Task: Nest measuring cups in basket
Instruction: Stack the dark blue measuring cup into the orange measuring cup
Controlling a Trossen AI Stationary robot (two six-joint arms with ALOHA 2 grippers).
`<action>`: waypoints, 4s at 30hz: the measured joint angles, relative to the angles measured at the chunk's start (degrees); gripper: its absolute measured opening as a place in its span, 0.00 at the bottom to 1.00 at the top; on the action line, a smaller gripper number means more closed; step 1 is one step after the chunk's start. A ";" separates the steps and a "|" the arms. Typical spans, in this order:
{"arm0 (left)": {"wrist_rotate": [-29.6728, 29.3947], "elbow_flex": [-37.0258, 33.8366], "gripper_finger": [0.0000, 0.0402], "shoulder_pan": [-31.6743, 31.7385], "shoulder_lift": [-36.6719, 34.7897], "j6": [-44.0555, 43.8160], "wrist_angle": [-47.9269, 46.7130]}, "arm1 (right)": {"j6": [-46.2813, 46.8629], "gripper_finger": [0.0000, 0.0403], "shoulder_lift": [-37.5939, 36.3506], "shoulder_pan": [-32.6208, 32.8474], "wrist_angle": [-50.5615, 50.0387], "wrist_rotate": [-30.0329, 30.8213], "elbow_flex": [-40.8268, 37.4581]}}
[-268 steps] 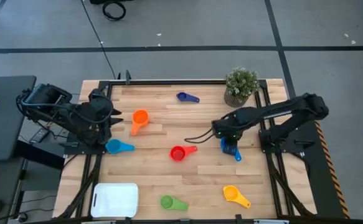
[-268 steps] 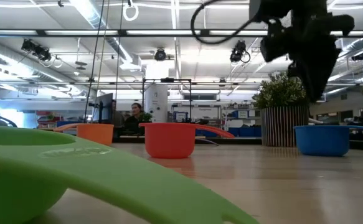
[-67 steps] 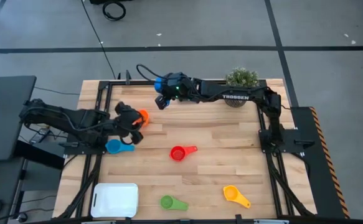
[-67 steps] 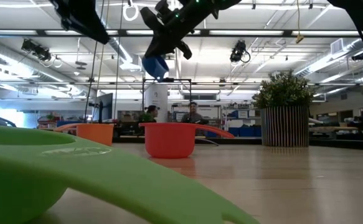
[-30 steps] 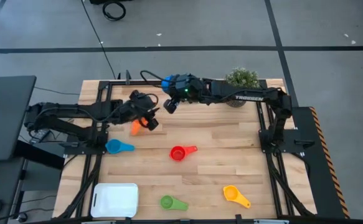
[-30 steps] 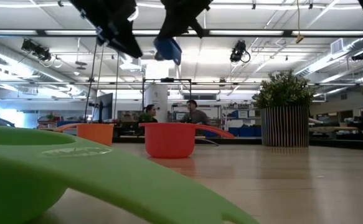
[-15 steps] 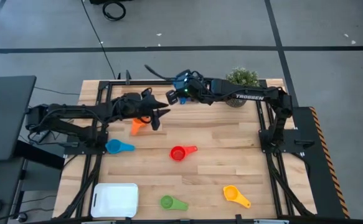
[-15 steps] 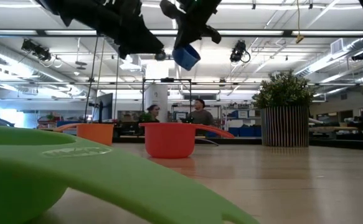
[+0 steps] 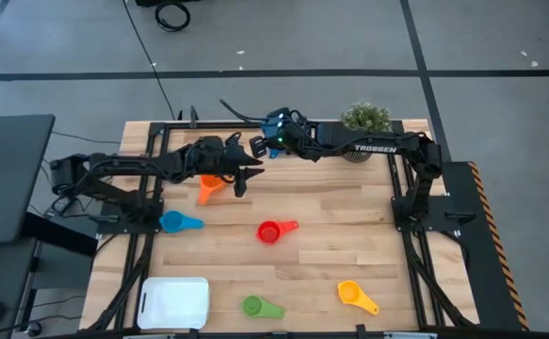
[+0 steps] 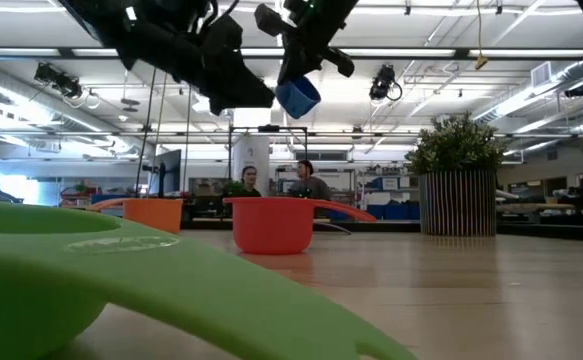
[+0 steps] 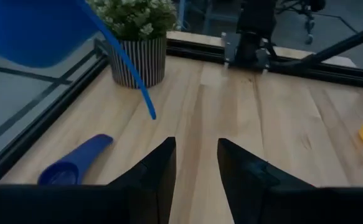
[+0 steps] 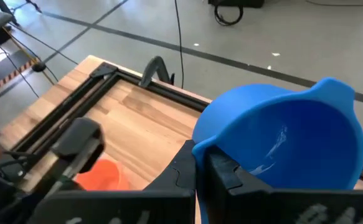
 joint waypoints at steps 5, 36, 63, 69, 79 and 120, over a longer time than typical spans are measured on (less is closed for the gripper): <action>0.47 -0.02 0.31 1.79 1.12 0.21 3.10 | -0.15 0.02 0.01 0.28 -0.03 1.02 0.00; 5.57 0.11 0.31 5.40 10.51 -0.77 20.57 | -1.75 0.02 0.01 2.41 1.87 1.02 0.00; 2.27 0.11 0.02 5.72 10.51 2.50 21.38 | -3.30 0.02 0.01 2.51 2.24 0.97 0.00; 2.40 0.11 0.02 5.72 10.51 2.52 21.20 | -4.54 0.06 -0.02 2.29 2.26 -1.11 0.02; 2.83 0.11 0.01 5.97 10.40 1.18 20.72 | -11.64 0.19 -0.66 1.75 2.63 -4.68 0.04; 22.14 0.17 0.01 15.04 -20.62 -16.85 -21.12 | -35.17 0.28 -24.91 2.45 -2.85 -21.91 1.84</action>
